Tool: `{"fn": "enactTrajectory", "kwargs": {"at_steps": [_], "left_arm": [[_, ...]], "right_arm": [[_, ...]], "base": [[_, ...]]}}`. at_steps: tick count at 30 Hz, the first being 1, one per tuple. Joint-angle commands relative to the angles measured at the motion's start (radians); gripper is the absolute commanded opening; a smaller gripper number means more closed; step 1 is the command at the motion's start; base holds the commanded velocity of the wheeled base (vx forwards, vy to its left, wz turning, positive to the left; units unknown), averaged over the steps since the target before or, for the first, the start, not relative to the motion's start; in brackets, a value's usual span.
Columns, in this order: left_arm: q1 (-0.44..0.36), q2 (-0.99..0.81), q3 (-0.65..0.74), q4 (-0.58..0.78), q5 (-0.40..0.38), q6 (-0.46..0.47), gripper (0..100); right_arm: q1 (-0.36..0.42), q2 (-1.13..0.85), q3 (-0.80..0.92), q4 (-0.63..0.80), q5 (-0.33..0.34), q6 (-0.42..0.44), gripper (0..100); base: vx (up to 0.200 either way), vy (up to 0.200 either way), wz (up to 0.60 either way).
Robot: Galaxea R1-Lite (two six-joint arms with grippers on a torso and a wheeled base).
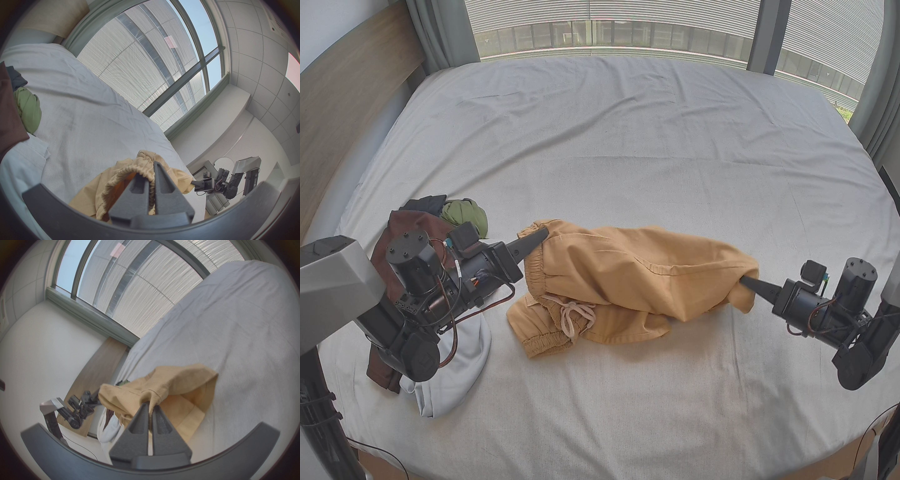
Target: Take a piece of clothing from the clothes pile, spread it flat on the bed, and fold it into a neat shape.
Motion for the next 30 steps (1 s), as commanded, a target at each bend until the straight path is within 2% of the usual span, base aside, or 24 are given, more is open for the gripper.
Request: {"fn": "enactTrajectory", "kwargs": {"at_steps": [1, 4, 13, 14, 21, 30], "left_arm": [[0.018, 0.018, 0.022, -0.001, -0.03, 0.004, 0], [0.021, 0.025, 0.031, -0.001, -0.051, 0.064, 0], [0.021, 0.036, 0.029, -0.001, -0.051, 0.083, 0], [0.021, 0.036, 0.029, -0.001, -0.051, 0.083, 0], [0.021, 0.036, 0.028, -0.001, -0.051, 0.083, 0], [0.021, 0.036, 0.023, -0.001, -0.051, 0.083, 0]], "right_arm": [[0.018, 0.112, 0.023, -0.001, 0.019, -0.036, 0], [0.016, 0.12, 0.042, -0.001, 0.071, -0.037, 0], [0.014, 0.122, 0.043, -0.001, 0.088, -0.039, 0], [0.013, 0.122, 0.043, -0.001, 0.088, -0.039, 100], [-0.03, 0.122, 0.003, -0.003, 0.092, -0.034, 100], [-0.088, 0.157, -0.052, -0.005, 0.111, 0.012, 100]], "base": [[0.0, 0.0, 0.0], [0.0, 0.0, 0.0], [0.0, 0.0, 0.0], [0.0, 0.0, 0.0], [0.0, 0.0, 0.0], [0.0, 0.0, 0.0]]}}
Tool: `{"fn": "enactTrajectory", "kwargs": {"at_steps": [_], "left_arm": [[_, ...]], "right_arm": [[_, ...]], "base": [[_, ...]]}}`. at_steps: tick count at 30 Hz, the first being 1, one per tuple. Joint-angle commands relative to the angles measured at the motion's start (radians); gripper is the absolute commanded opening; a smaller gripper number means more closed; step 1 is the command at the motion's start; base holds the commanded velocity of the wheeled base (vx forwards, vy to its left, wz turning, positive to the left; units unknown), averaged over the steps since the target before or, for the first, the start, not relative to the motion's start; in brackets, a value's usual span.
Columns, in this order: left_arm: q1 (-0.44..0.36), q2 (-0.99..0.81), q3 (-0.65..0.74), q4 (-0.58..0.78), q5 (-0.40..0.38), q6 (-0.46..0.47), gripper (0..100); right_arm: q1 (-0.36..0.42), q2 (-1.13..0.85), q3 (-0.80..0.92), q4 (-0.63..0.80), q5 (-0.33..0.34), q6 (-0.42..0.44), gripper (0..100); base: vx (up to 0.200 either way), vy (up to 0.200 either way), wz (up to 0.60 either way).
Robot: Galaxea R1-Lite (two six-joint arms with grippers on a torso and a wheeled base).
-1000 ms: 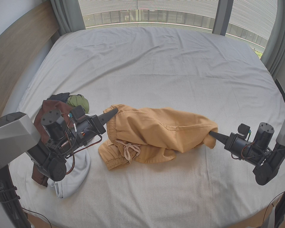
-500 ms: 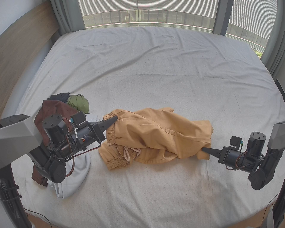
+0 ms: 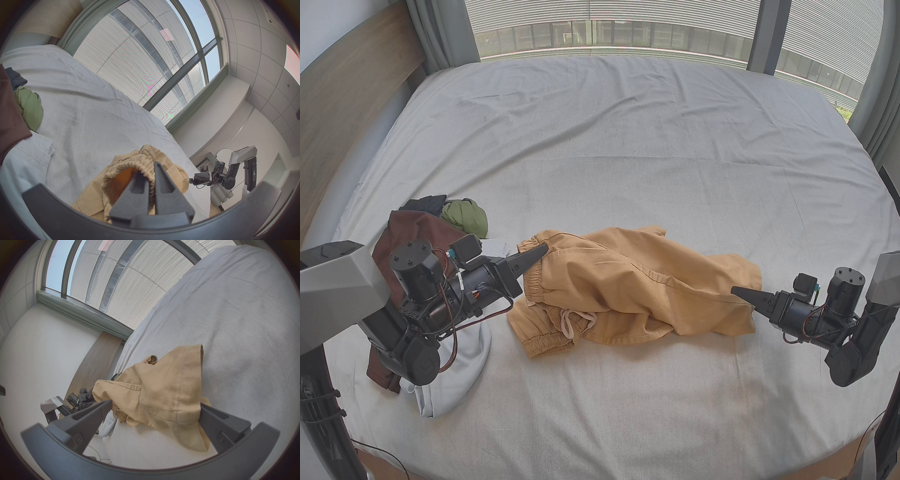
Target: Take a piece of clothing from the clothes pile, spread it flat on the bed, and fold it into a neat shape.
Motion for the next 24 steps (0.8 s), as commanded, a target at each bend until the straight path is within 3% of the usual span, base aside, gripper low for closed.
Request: {"fn": "enactTrajectory", "kwargs": {"at_steps": [1, 9, 17, 24], "left_arm": [[0.0, 0.001, -0.002, 0.0, 0.0, -0.001, 0], [0.0, 0.002, -0.019, 0.0, 0.004, -0.001, 0], [0.0, 0.005, -0.032, 0.0, 0.009, -0.001, 0], [0.0, 0.005, -0.035, 0.0, 0.009, -0.001, 0]], "right_arm": [[-0.016, 0.021, -0.019, -0.001, 0.0, 0.0, 100], [-0.004, 0.013, -0.014, -0.002, 0.033, 0.0, 100], [0.001, -0.071, 0.059, -0.002, 0.16, -0.001, 100], [-0.018, -0.119, 0.062, -0.002, 0.165, -0.003, 100]], "base": [[0.0, 0.0, 0.0], [0.0, 0.0, 0.0], [0.0, 0.0, 0.0], [0.0, 0.0, 0.0]]}}
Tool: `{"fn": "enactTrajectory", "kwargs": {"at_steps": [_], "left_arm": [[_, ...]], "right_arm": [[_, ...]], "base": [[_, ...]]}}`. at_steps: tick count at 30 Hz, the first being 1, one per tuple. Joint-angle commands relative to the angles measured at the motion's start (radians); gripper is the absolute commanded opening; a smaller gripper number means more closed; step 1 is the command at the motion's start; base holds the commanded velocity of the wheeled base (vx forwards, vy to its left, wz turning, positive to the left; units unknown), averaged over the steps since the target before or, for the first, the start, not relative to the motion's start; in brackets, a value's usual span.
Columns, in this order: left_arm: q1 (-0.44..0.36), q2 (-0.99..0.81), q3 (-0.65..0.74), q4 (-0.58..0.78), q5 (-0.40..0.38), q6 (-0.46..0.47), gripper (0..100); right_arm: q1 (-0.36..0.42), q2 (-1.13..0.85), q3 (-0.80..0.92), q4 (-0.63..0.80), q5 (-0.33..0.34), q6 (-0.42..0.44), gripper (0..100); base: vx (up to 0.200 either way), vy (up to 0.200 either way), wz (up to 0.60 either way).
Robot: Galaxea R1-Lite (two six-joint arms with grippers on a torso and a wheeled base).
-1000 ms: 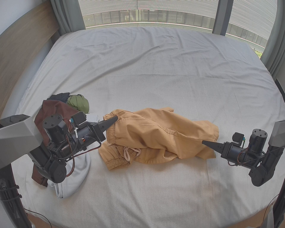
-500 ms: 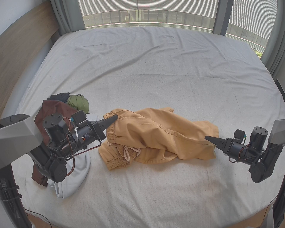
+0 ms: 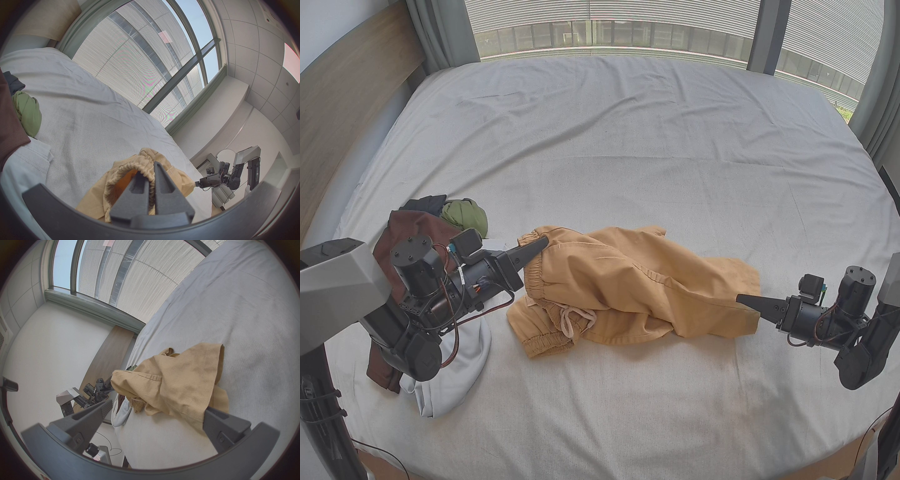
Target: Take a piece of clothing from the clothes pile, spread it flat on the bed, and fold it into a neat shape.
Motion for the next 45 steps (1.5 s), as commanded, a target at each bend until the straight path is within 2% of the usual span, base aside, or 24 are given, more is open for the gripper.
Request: {"fn": "enactTrajectory", "kwargs": {"at_steps": [1, 6, 17, 29, 30, 45], "left_arm": [[0.0, 0.002, -0.001, -0.001, 0.0, -0.001, 0], [0.0, 0.007, -0.003, -0.001, 0.0, 0.001, 0], [0.0, 0.005, -0.003, -0.001, 0.0, 0.001, 0], [0.0, 0.005, -0.003, -0.001, 0.0, 0.001, 0], [0.0, 0.005, -0.003, -0.001, 0.0, 0.001, 0], [-0.002, -0.004, -0.004, -0.002, 0.0, -0.001, 0]], "right_arm": [[-0.009, -0.048, 0.008, 0.001, 0.007, -0.001, 100], [0.008, -0.045, 0.025, 0.002, 0.042, -0.004, 100], [0.046, 0.089, -0.033, 0.002, 0.039, -0.103, 100], [0.058, 0.103, -0.044, 0.001, 0.036, -0.131, 100], [0.058, 0.103, -0.045, 0.001, 0.034, -0.131, 0], [0.048, 0.087, -0.073, 0.001, 0.024, -0.131, 0]], "base": [[0.0, 0.0, 0.0], [0.0, 0.0, 0.0], [0.0, 0.0, 0.0], [0.0, 0.0, 0.0], [0.0, 0.0, 0.0], [0.0, 0.0, 0.0]]}}
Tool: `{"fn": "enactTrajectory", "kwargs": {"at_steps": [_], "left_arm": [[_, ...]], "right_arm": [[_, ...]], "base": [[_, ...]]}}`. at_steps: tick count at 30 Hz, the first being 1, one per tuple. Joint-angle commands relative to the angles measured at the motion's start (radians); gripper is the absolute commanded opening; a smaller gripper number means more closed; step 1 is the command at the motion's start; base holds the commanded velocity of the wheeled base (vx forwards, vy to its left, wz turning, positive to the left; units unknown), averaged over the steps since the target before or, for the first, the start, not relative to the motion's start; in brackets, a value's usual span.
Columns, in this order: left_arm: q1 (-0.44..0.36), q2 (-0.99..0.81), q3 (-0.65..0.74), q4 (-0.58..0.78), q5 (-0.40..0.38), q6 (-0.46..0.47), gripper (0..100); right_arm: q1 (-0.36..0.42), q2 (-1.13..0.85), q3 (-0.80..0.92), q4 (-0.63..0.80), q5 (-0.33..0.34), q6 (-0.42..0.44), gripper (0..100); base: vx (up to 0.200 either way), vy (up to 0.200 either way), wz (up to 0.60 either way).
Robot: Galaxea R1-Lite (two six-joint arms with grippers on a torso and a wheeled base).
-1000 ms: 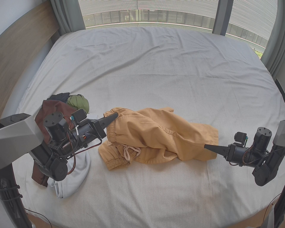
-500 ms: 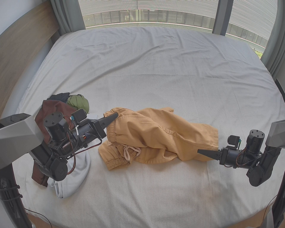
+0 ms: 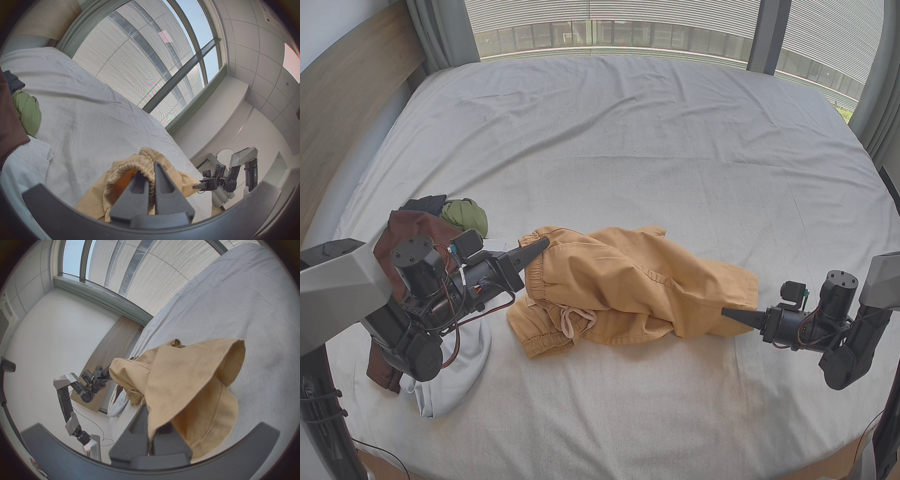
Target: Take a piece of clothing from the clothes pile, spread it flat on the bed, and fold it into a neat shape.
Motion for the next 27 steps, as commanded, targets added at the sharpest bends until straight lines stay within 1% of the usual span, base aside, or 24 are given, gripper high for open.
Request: {"fn": "enactTrajectory", "kwargs": {"at_steps": [1, 7, 8, 11, 12, 15, 16, 18, 22, 27], "left_arm": [[-0.001, -0.016, -0.003, -0.002, -0.002, -0.002, 0], [-0.027, -0.119, 0.005, -0.002, -0.005, -0.008, 0], [-0.035, -0.162, 0.002, -0.002, -0.005, -0.01, 0], [-0.036, -0.196, -0.003, 0.0, -0.005, -0.01, 0], [-0.033, -0.216, -0.003, 0.0, -0.005, -0.01, 0], [-0.024, -0.251, -0.003, 0.0, -0.009, -0.01, 0], [-0.023, -0.252, -0.003, 0.0, -0.009, -0.01, 0], [-0.009, -0.295, -0.004, 0.0, -0.011, -0.013, 0], [-0.007, -0.34, -0.007, 0.0, -0.026, -0.024, 0], [-0.009, -0.384, -0.007, 0.0, -0.026, -0.07, 0]], "right_arm": [[0.001, -0.022, -0.012, 0.001, -0.005, 0.001, 0], [0.017, -0.124, -0.012, 0.004, -0.013, 0.008, 0], [0.031, -0.184, -0.007, 0.006, -0.015, 0.013, 0], [0.047, -0.243, -0.003, 0.006, -0.033, 0.028, 0], [0.063, -0.29, -0.001, 0.006, -0.057, 0.045, 0], [0.096, -0.359, -0.003, 0.006, -0.1, 0.078, 0], [0.096, -0.362, -0.003, 0.006, -0.102, 0.078, 0], [0.113, -0.408, -0.004, 0.006, -0.126, 0.097, 0], [0.114, -0.445, -0.012, 0.006, -0.137, 0.099, 0], [0.113, -0.48, -0.02, 0.006, -0.139, 0.108, 0]], "base": [[0.0, 0.0, 0.0], [0.0, 0.0, 0.0], [0.0, 0.0, 0.0], [0.0, 0.0, 0.0], [0.0, 0.0, 0.0], [0.0, 0.0, 0.0], [0.0, 0.0, 0.0], [0.0, 0.0, 0.0], [0.0, 0.0, 0.0], [0.0, 0.0, 0.0]]}}
